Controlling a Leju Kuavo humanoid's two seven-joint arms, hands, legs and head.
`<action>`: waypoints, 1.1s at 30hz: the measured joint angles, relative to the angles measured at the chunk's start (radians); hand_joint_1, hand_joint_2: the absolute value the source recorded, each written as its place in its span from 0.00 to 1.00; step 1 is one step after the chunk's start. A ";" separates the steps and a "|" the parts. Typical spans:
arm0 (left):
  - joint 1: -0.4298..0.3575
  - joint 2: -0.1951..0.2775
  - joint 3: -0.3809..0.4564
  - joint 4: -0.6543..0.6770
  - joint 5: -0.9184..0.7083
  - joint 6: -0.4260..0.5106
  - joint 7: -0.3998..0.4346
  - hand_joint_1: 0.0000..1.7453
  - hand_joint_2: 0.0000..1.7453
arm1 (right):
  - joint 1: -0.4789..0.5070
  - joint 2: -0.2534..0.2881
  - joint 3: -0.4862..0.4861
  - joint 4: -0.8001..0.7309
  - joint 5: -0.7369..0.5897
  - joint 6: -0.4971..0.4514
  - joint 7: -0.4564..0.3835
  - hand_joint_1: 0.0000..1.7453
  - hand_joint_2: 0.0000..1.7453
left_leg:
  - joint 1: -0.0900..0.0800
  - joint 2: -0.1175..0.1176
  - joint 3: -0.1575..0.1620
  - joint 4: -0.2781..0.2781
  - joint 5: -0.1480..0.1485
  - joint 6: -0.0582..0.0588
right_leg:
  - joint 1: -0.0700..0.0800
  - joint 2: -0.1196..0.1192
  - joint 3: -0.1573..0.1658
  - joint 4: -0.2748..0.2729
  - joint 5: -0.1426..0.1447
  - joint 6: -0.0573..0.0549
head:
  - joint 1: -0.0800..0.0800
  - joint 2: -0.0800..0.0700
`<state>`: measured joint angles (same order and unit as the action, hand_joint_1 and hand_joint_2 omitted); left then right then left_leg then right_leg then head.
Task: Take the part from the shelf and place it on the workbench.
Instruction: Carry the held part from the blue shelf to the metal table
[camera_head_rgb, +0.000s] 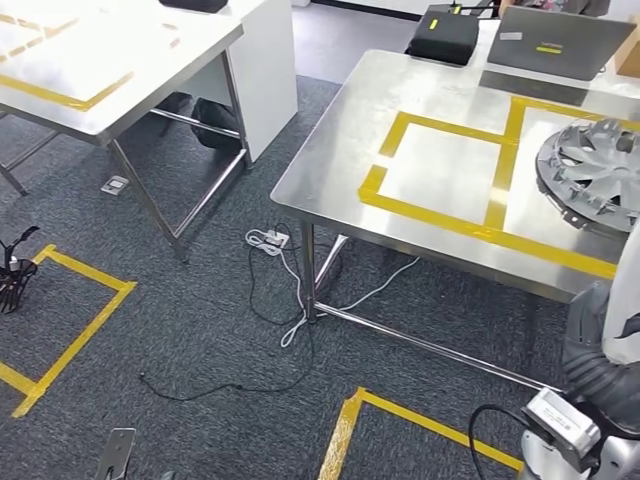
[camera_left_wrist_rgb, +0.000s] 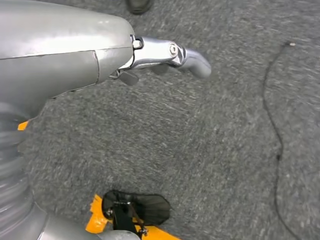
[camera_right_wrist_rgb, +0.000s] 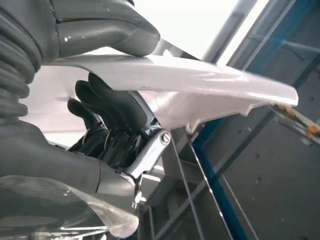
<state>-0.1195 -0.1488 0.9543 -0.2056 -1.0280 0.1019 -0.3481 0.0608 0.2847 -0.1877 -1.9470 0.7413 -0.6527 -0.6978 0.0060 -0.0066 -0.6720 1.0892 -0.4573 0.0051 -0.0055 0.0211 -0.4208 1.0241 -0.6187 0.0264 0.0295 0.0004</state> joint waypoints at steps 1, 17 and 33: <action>-0.001 -0.001 0.000 0.000 0.000 0.000 0.001 0.00 1.00 | 0.000 0.000 0.000 0.000 -0.001 0.000 0.000 1.00 1.00 | 0.001 -0.001 0.013 -0.006 -0.003 0.007 | 0.000 -0.001 -0.005 0.014 0.007 0.007 | -0.001 0.000; -0.009 -0.003 0.000 0.000 -0.001 0.002 0.001 0.00 1.00 | 0.009 -0.013 -0.004 0.004 -0.004 0.000 0.000 1.00 1.00 | 0.005 -0.005 0.230 -0.022 -0.145 -0.007 | 0.012 -0.016 -0.218 0.044 0.141 -0.020 | 0.002 0.000; -0.004 -0.003 -0.003 0.000 -0.006 0.003 0.004 0.00 1.00 | 0.005 -0.013 -0.008 0.000 0.001 0.000 -0.001 1.00 1.00 | -0.001 -0.005 -0.019 -0.063 0.085 0.013 | 0.000 -0.005 0.056 -0.004 0.016 0.010 | -0.008 0.000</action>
<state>-0.1240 -0.1516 0.9515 -0.2056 -1.0335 0.1049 -0.3445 0.0653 0.2718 -0.1955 -1.9470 0.7427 -0.6527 -0.6987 0.0053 -0.0119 -0.6913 1.0260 -0.3725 0.0181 -0.0056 0.0162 -0.3650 1.0203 -0.6028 0.0364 0.0217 0.0004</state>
